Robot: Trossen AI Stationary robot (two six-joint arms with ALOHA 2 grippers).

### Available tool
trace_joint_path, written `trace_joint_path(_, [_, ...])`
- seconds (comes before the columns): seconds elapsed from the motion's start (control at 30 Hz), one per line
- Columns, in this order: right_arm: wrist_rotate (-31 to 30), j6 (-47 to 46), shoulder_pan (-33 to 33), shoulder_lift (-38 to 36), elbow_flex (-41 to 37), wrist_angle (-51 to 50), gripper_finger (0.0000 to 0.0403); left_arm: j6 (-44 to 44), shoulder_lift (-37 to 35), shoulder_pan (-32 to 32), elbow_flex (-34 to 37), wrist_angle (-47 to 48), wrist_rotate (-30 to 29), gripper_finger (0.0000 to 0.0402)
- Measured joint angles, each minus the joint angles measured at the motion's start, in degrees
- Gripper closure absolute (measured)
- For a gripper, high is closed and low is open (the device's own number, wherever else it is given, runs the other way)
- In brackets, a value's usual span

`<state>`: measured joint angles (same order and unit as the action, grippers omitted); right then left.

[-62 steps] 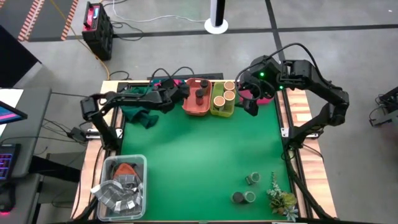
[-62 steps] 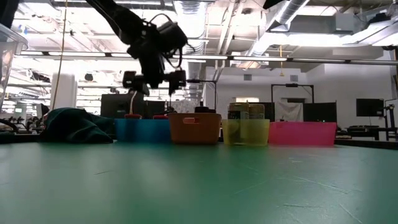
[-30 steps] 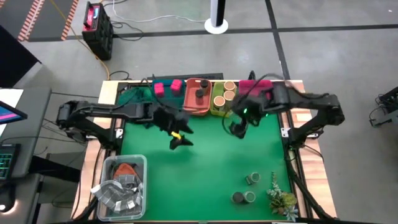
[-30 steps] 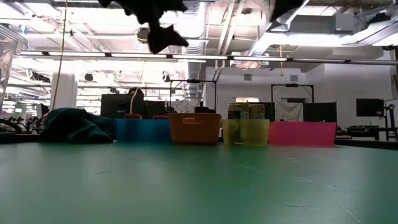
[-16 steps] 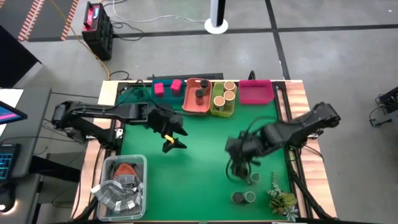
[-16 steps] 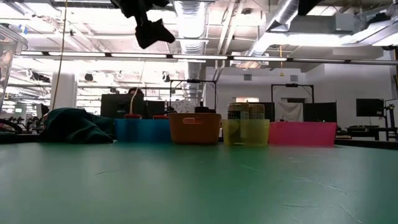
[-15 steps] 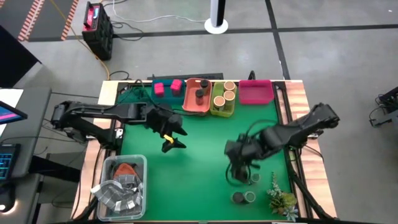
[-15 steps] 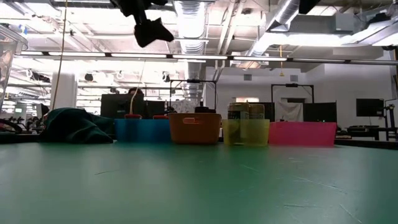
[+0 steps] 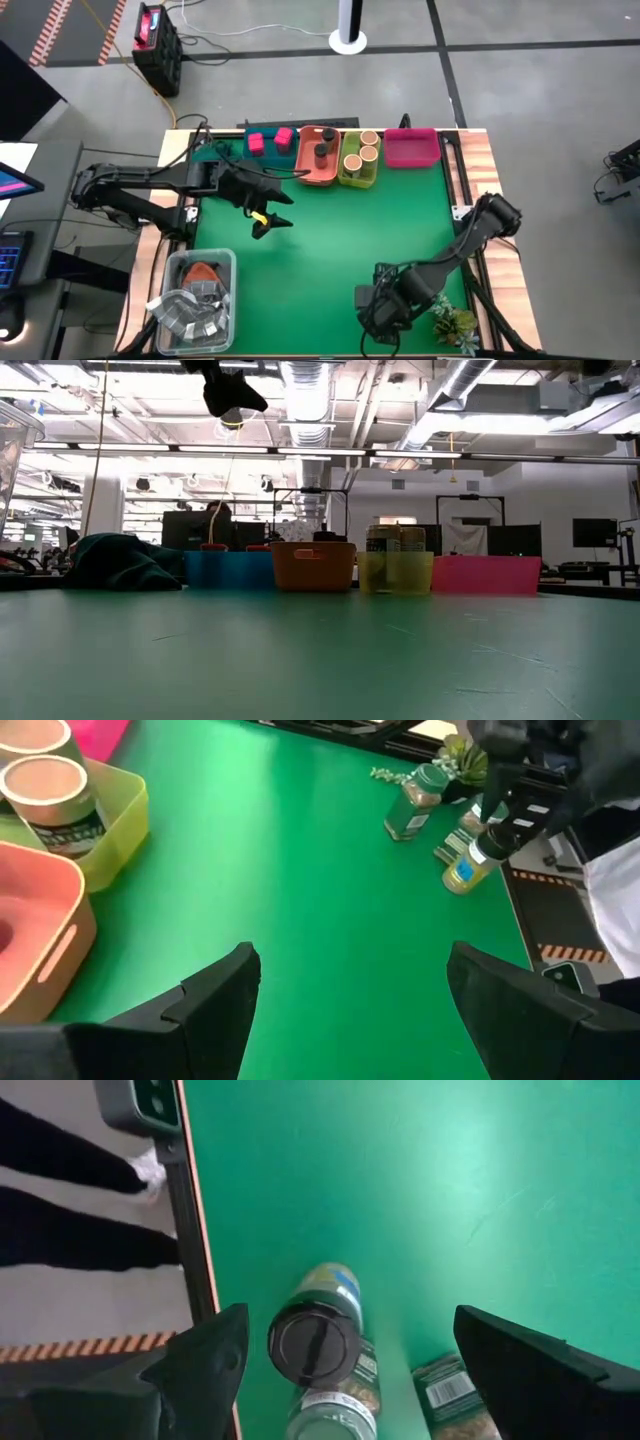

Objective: Sort spices by type
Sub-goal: Put the black seasoning bottle into the orange bin

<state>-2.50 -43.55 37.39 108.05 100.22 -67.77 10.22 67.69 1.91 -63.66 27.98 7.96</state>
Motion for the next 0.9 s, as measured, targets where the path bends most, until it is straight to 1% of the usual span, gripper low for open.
trace_joint_path(0.23, [-0.3, 0.1, 1.4, 1.9, 0.1, -0.3, 0.0026, -0.1, 0.0, 0.0, 0.0, 0.1, 0.0, 0.0096])
trace_joint_path(0.53, [-0.8, 1.4, 2.9, 1.9, -2.2, 3.4, 0.0026, -0.2, 0.0, 0.0, 0.0, 0.6, -0.4, 0.0096])
trace_joint_path(0.77, [-0.9, 2.2, 4.4, 1.9, -6.3, 6.3, 0.0026, -0.2, 0.0, 0.0, 0.0, 2.3, -1.0, 0.0096])
trace_joint_path(0.9, [-0.9, 2.3, 4.4, 1.9, -9.1, 9.6, 0.0026, -0.2, 0.0, 0.0, 0.0, 2.6, -1.2, 0.0096])
